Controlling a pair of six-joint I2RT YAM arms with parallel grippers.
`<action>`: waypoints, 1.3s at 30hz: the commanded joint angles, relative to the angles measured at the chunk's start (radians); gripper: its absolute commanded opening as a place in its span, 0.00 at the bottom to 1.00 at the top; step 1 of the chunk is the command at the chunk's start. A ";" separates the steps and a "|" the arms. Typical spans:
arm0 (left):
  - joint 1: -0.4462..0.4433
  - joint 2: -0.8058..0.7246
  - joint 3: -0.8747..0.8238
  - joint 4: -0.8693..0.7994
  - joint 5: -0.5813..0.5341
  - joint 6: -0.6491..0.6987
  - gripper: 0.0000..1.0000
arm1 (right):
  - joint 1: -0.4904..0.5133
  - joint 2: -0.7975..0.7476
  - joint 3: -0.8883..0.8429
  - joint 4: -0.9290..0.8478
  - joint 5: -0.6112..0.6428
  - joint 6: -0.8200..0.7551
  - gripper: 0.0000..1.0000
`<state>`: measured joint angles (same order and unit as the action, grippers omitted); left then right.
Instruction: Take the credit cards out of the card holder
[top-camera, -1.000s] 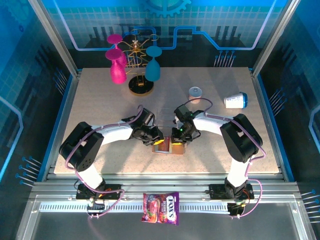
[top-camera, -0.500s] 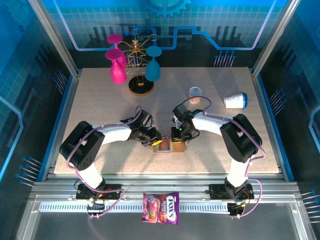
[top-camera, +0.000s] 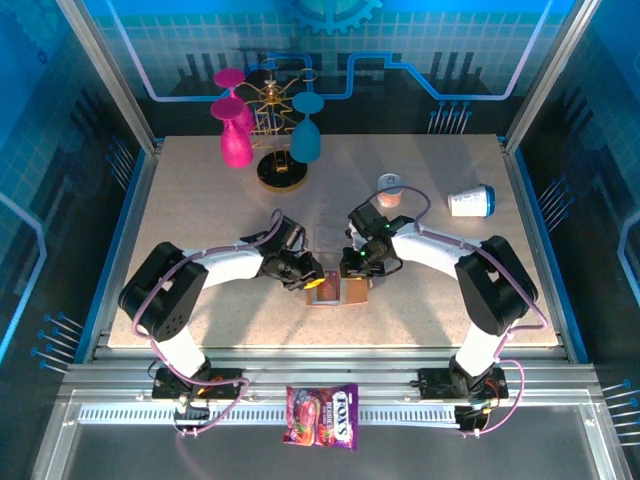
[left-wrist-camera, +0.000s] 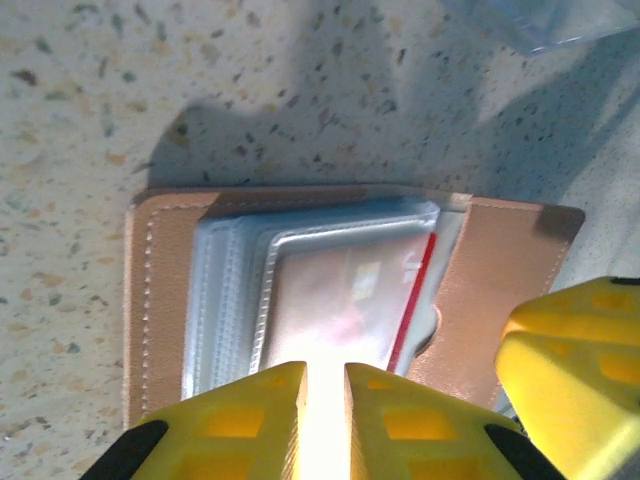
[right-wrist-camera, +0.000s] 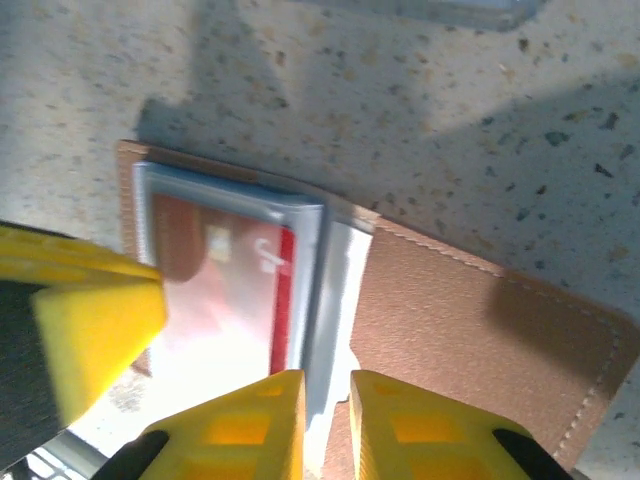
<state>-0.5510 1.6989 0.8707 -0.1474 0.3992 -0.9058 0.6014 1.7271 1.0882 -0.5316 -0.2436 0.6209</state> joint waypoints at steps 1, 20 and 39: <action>0.008 -0.014 0.039 -0.034 0.022 0.027 0.18 | -0.004 -0.027 -0.012 0.025 -0.070 0.041 0.22; 0.008 0.010 0.002 0.001 0.069 0.016 0.14 | -0.043 -0.018 -0.116 0.196 -0.238 0.109 0.24; 0.009 0.031 0.018 -0.065 0.031 0.039 0.12 | -0.048 0.055 -0.086 0.215 -0.296 0.112 0.18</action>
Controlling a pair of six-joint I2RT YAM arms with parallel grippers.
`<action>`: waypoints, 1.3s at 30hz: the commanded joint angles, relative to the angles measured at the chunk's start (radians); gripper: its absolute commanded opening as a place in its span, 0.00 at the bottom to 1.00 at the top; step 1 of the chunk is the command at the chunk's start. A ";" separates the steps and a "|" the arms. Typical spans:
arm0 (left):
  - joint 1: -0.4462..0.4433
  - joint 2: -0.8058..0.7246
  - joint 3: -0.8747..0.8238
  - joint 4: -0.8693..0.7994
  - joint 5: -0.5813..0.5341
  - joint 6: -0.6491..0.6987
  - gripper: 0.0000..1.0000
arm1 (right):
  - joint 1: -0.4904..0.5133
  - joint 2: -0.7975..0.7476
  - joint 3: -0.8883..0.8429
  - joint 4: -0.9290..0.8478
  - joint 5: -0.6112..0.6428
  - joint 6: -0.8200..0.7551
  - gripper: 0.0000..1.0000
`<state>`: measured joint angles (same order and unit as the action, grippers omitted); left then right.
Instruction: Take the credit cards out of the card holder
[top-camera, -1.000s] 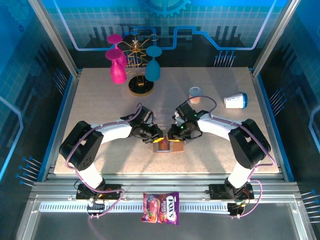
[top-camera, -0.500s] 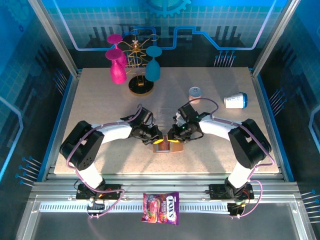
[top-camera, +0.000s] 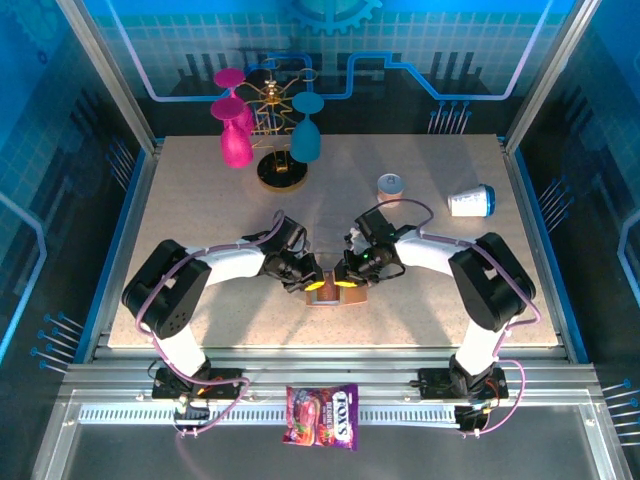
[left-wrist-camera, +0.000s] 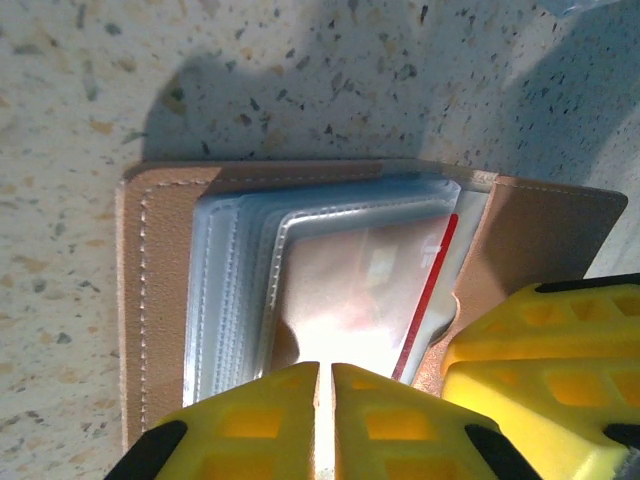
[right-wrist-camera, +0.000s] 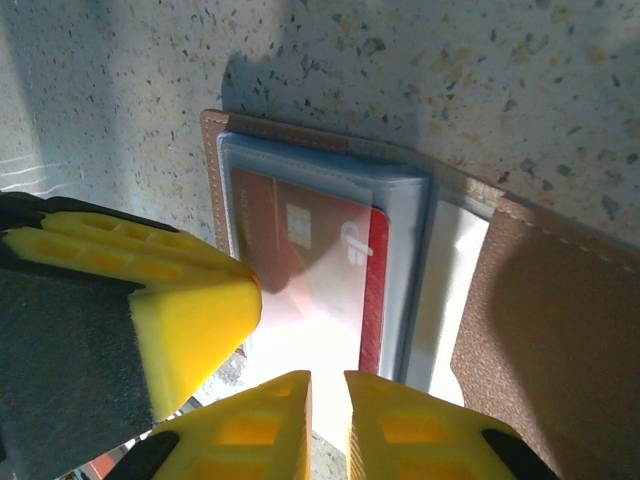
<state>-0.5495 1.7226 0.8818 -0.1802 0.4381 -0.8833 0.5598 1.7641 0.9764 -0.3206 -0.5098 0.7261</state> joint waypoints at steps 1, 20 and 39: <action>0.006 0.009 0.006 -0.030 -0.007 0.017 0.12 | -0.006 0.019 0.024 0.003 -0.030 0.007 0.18; 0.007 0.026 0.022 -0.034 -0.009 0.018 0.13 | 0.004 0.040 0.025 0.011 -0.044 0.007 0.19; 0.008 0.021 0.030 -0.062 -0.013 0.025 0.13 | 0.014 0.052 0.047 -0.064 0.025 -0.019 0.27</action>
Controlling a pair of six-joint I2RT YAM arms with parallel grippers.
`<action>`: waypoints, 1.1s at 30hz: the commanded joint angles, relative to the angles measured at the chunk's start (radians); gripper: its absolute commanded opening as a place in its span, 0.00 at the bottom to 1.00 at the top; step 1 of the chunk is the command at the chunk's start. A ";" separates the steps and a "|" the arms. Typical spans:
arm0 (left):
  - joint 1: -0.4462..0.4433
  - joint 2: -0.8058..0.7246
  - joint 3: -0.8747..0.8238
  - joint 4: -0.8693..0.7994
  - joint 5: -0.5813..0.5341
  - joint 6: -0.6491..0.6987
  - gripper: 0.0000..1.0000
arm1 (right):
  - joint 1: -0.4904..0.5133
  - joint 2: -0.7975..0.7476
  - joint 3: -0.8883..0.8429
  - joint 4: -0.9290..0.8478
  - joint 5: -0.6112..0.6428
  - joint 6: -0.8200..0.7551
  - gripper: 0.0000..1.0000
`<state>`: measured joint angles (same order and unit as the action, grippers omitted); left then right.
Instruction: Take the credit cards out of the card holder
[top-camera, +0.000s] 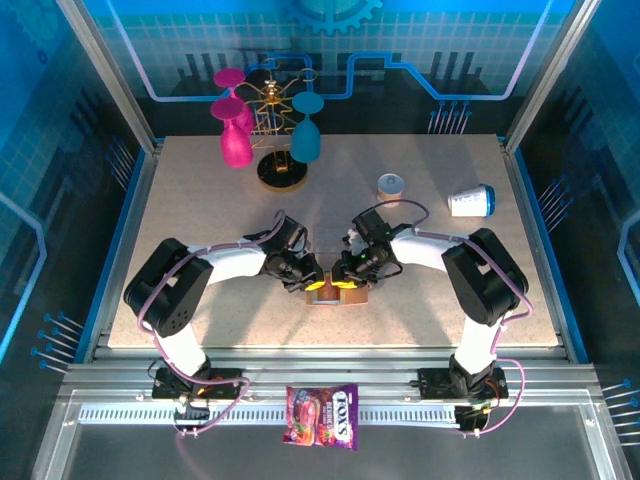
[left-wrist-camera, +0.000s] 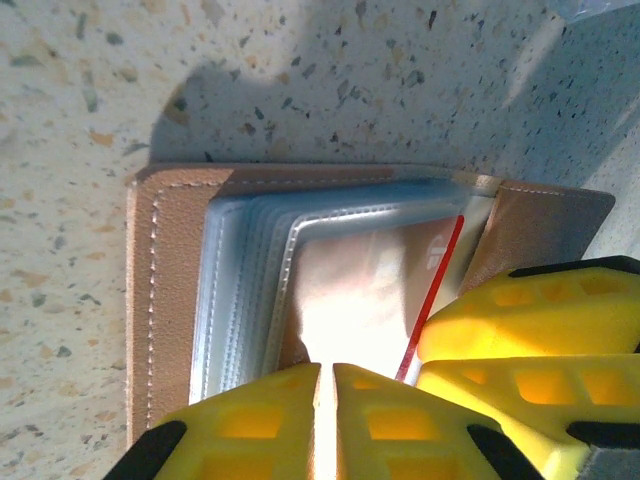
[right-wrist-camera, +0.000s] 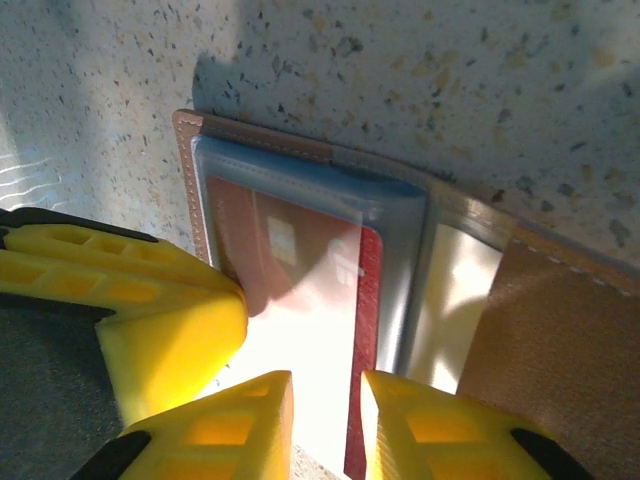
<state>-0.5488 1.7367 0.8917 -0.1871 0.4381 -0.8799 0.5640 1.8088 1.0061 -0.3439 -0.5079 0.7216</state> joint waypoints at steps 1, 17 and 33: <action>0.007 0.005 0.020 -0.055 -0.015 0.021 0.14 | 0.010 0.003 0.019 -0.046 0.024 -0.018 0.27; 0.007 -0.055 0.056 -0.132 -0.047 0.035 0.26 | 0.010 -0.027 0.045 -0.052 0.011 -0.010 0.23; 0.003 -0.033 0.018 -0.104 -0.030 0.034 0.15 | 0.011 0.019 0.026 0.018 -0.038 0.023 0.21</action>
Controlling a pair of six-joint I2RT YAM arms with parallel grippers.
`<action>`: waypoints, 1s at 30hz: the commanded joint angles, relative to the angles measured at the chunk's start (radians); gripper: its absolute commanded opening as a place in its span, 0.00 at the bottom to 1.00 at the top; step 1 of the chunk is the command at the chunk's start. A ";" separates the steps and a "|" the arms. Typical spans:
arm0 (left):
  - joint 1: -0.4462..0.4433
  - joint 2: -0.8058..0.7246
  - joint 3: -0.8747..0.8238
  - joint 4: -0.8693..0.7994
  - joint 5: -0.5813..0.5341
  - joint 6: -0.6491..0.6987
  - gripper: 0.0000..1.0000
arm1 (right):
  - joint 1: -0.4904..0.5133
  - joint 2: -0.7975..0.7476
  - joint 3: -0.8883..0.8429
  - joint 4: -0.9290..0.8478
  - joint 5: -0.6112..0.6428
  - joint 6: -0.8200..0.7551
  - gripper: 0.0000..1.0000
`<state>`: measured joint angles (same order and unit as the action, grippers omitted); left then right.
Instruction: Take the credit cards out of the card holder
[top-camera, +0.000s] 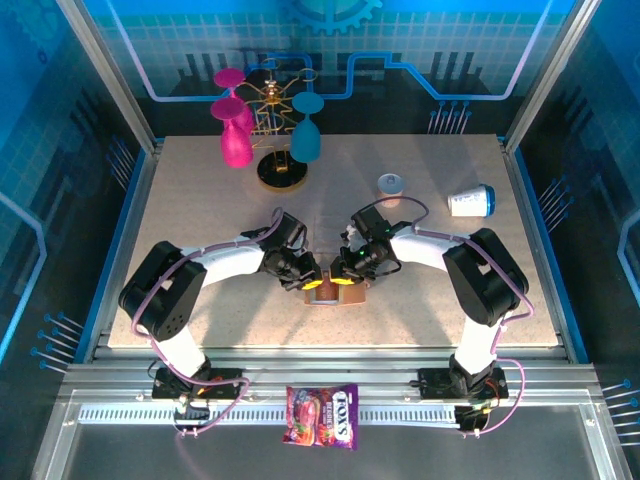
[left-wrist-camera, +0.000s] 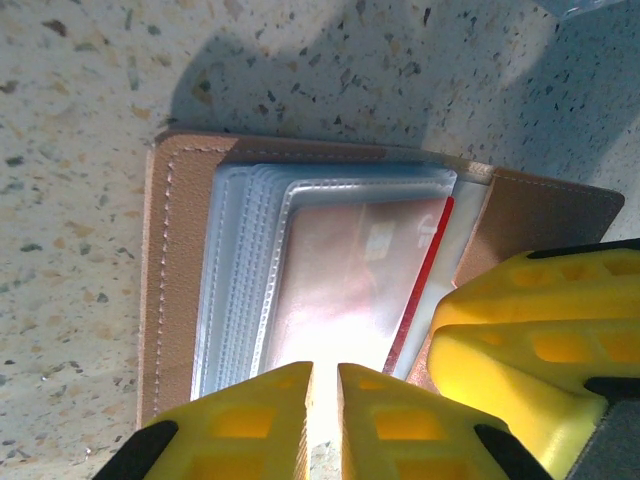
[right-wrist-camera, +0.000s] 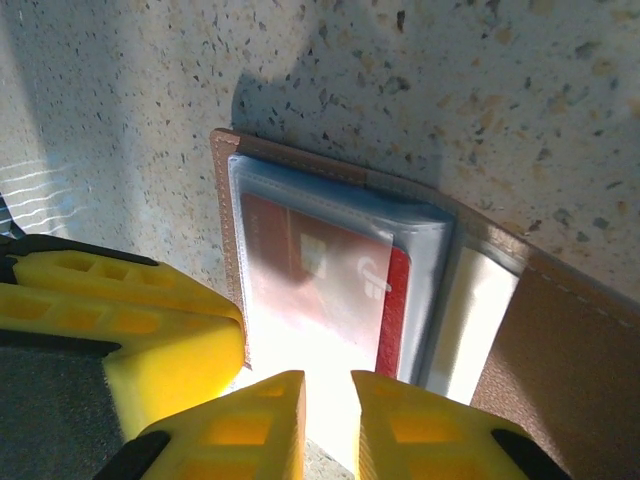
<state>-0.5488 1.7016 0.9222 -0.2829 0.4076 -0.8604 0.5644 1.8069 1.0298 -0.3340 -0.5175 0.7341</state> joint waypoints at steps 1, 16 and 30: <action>0.003 0.004 -0.011 -0.011 -0.001 0.016 0.15 | 0.011 0.026 0.001 0.007 -0.029 0.010 0.21; 0.003 0.012 -0.023 -0.011 -0.007 0.013 0.15 | 0.015 0.038 0.010 -0.056 0.025 -0.019 0.28; -0.001 0.016 -0.023 -0.016 -0.010 0.012 0.15 | 0.015 0.008 0.024 -0.088 0.056 -0.032 0.32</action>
<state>-0.5488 1.7027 0.9134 -0.2829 0.4072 -0.8604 0.5694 1.8393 1.0409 -0.3717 -0.4973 0.7143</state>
